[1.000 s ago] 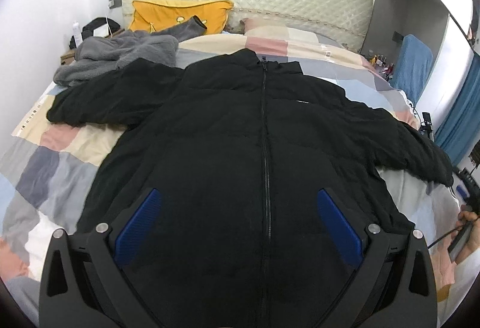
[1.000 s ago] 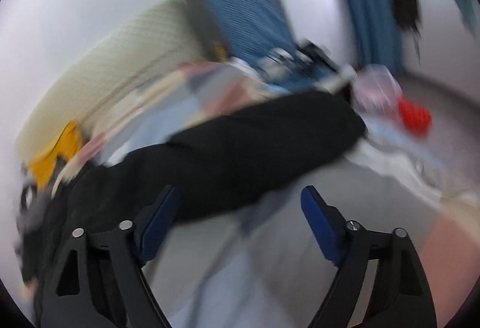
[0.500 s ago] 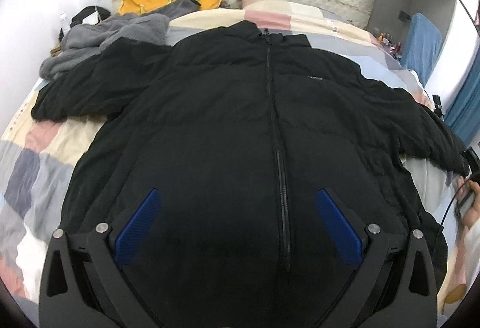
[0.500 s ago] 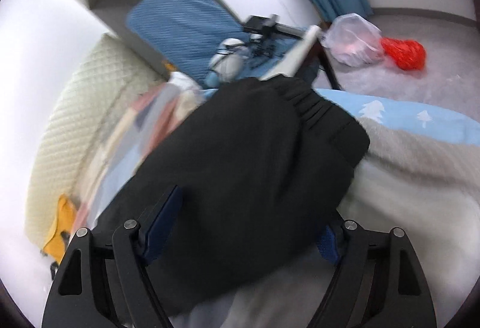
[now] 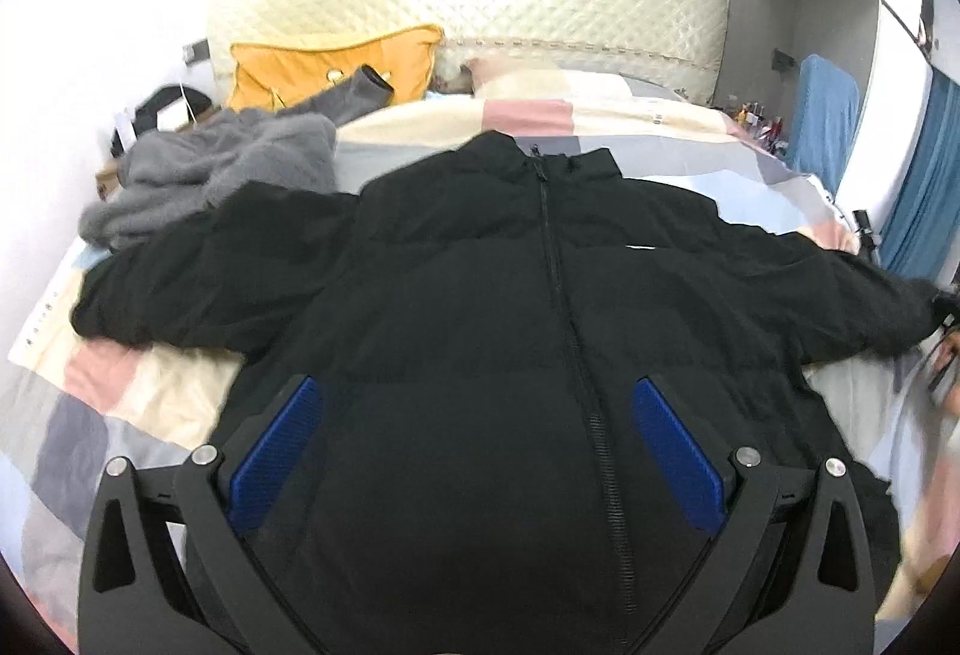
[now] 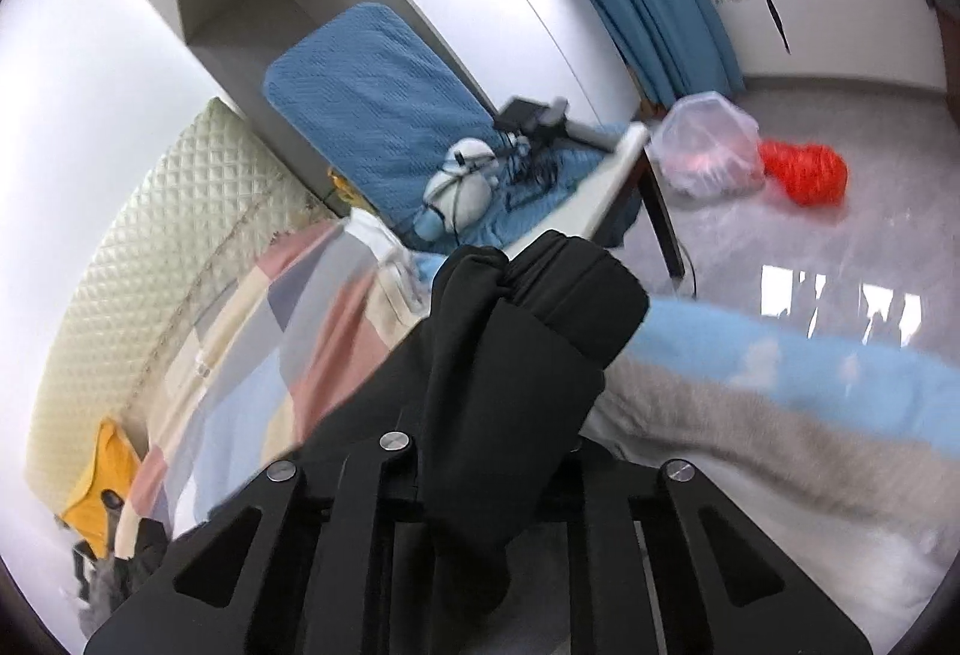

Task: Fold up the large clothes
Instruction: 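Lift the sleeve with the right tool and fold it across the jacket body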

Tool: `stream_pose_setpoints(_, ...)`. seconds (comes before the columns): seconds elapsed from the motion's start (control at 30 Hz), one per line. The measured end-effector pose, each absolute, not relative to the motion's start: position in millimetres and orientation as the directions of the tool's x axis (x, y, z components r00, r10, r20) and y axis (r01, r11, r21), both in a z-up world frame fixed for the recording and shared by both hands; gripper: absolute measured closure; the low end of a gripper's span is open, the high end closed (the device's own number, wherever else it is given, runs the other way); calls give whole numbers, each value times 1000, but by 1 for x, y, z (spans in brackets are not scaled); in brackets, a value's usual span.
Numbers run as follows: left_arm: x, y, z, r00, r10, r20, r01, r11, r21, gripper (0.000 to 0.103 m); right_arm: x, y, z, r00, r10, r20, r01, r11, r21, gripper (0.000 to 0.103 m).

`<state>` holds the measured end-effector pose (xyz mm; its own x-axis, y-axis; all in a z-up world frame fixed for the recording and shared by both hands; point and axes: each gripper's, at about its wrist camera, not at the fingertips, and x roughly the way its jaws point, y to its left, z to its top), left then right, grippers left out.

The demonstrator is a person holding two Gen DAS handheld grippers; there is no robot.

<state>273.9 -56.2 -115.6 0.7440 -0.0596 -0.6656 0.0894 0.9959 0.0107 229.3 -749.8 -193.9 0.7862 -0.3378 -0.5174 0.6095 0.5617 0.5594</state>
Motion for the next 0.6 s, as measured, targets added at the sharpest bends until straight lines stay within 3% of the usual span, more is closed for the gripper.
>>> stream_pose_setpoints(0.4, 273, -28, -128, 754, -40, -655, 77, 997, 28, 0, 234, -710, -72, 777, -425, -465, 626, 601, 497, 95)
stream_pose_setpoints(0.6, 265, -16, -132, 745, -120, -656, 121, 992, -43, 0, 239, -651, 7, 835, -392, -386, 543, 702, 461, 93)
